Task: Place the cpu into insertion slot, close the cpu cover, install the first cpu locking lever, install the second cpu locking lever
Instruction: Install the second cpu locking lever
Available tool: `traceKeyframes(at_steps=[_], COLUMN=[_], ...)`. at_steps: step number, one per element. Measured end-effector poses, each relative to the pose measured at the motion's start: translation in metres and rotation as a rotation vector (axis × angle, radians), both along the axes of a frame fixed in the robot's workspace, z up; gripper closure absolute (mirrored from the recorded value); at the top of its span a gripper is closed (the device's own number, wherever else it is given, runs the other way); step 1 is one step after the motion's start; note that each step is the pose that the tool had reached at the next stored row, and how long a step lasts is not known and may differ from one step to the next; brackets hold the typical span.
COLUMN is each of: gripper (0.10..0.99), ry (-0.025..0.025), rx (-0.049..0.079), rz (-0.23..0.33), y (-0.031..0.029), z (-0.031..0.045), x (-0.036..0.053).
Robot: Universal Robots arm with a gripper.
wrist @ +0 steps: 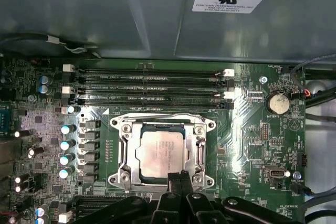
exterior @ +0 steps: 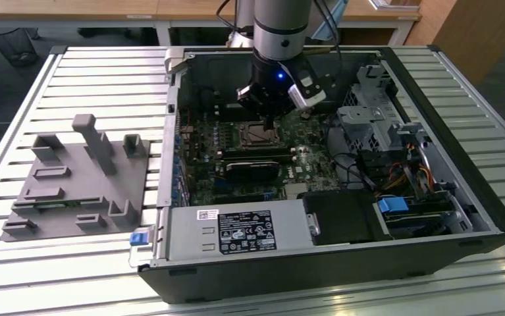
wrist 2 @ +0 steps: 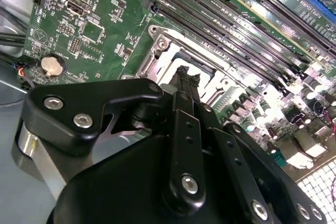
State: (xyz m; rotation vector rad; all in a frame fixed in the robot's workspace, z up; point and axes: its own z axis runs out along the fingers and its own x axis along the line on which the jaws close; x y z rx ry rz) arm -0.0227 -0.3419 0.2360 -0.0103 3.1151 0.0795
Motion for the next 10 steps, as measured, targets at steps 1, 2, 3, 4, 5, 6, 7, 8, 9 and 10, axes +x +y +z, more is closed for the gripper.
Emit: traceKeyframes(at_steps=[1, 2, 3, 4, 5, 6, 7, 8, 9, 10], gripper=[0.980, 0.980, 0.980, 0.980, 0.980, 0.980, 0.980, 0.980, 0.980, 0.980], ry=[0.0000, 0.0004, 0.0013, 0.0024, 0.0032, 0.0033, 0.0034, 0.0034, 0.0034, 0.0034], rx=[0.000, 0.000, 0.000, 0.000, 0.000, 0.000, 0.000, 0.000, 0.000, 0.000], rz=[0.000, 0.000, 0.000, 0.000, 0.000, 0.000, 0.000, 0.000, 0.000, 0.000], y=[-0.0003, -0.0007, -0.0010, -0.0013, -0.0016, -0.0019, -0.0024, -0.0030, -0.0034, -0.0040], z=[0.0000, 0.0000, 0.0000, 0.0000, 0.0000, 0.0000, 0.0000, 0.0000, 0.0000, 0.0000], x=[0.0000, 0.0001, 0.0001, 0.0001, 0.0001, 0.0001, 0.0001, 0.0001, 0.0001, 0.0001])
